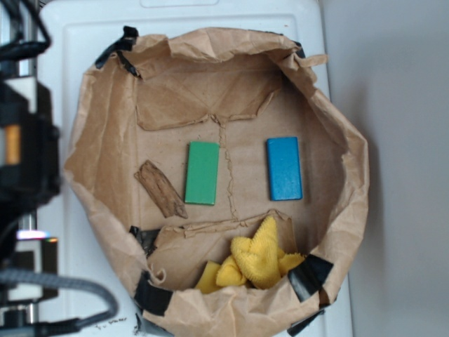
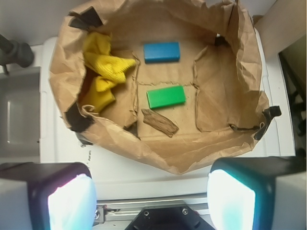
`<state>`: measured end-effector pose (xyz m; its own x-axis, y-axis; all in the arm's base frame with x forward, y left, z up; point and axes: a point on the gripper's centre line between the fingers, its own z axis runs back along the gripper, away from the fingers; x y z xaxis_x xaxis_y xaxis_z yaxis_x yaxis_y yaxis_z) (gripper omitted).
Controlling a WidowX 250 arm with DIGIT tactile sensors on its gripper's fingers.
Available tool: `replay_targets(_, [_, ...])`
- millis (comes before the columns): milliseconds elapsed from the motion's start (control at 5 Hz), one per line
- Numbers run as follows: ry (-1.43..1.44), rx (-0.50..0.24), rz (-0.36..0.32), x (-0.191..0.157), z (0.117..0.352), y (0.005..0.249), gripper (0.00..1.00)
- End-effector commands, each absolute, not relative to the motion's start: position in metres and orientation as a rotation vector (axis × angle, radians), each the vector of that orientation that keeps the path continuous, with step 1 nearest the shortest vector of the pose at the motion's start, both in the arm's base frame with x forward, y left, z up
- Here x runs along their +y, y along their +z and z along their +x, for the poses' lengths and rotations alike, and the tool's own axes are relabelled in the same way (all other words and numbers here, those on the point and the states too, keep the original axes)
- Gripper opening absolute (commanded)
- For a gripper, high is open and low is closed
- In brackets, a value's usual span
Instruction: Grab the blue block.
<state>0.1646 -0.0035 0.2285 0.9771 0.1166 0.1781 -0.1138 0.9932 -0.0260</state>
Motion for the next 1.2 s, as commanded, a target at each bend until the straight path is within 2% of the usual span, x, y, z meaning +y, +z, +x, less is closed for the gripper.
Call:
replay_targets(0, [0.128,-0.206,-0.016,-0.002,0.169,0.236,1.00])
replay_targets(200, [0.312,-0.299,-0.072,-0.004,0.202,0.224,1.00])
replay_targets(400, [0.449,-0.323,-0.103,-0.005,0.232,0.211,1.00])
replay_targets(600, [0.706,-0.362,-0.144,0.005,0.247,0.190,1.00])
replay_targets(800, [0.842,-0.303,-0.055,0.026,0.209,0.170,1.00])
replay_targets(1000, [0.842,-0.303,-0.055,0.026,0.209,0.170,1.00])
